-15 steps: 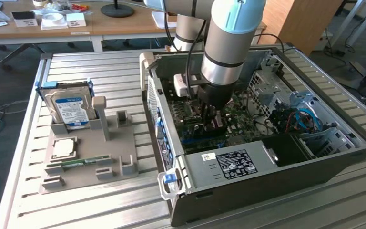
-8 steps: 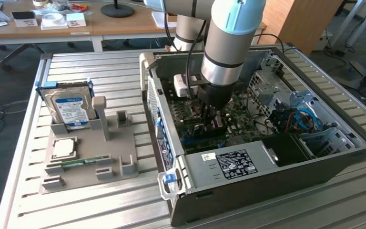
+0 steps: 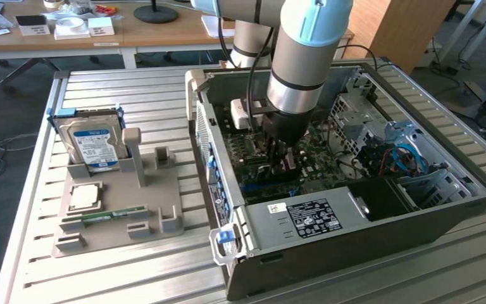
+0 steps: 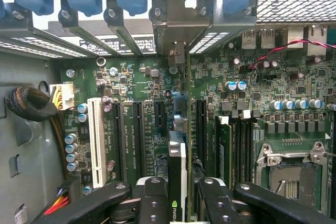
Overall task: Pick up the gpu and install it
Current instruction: 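Insert the gpu into the slot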
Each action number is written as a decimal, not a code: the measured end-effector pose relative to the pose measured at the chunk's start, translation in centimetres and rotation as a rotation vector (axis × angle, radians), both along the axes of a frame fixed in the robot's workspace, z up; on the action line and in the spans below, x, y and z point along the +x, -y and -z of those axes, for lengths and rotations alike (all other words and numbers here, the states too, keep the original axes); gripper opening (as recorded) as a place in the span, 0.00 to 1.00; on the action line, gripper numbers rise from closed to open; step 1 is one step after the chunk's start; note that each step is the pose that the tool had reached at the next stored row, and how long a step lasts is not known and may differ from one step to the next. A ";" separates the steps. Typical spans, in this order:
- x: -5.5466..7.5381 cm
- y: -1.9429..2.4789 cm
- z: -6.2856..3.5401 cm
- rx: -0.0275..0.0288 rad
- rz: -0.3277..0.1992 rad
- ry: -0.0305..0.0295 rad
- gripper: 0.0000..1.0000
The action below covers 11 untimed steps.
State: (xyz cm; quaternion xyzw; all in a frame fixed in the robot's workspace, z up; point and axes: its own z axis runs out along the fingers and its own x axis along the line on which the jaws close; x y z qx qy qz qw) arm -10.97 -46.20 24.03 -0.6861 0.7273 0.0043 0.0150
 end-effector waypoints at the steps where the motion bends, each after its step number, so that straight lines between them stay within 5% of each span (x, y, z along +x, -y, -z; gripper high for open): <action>1: 0.0 0.00 0.00 0.0000 0.000 -0.0001 0.27; 11: 0.0 0.00 0.08 0.0002 0.000 0.0000 0.27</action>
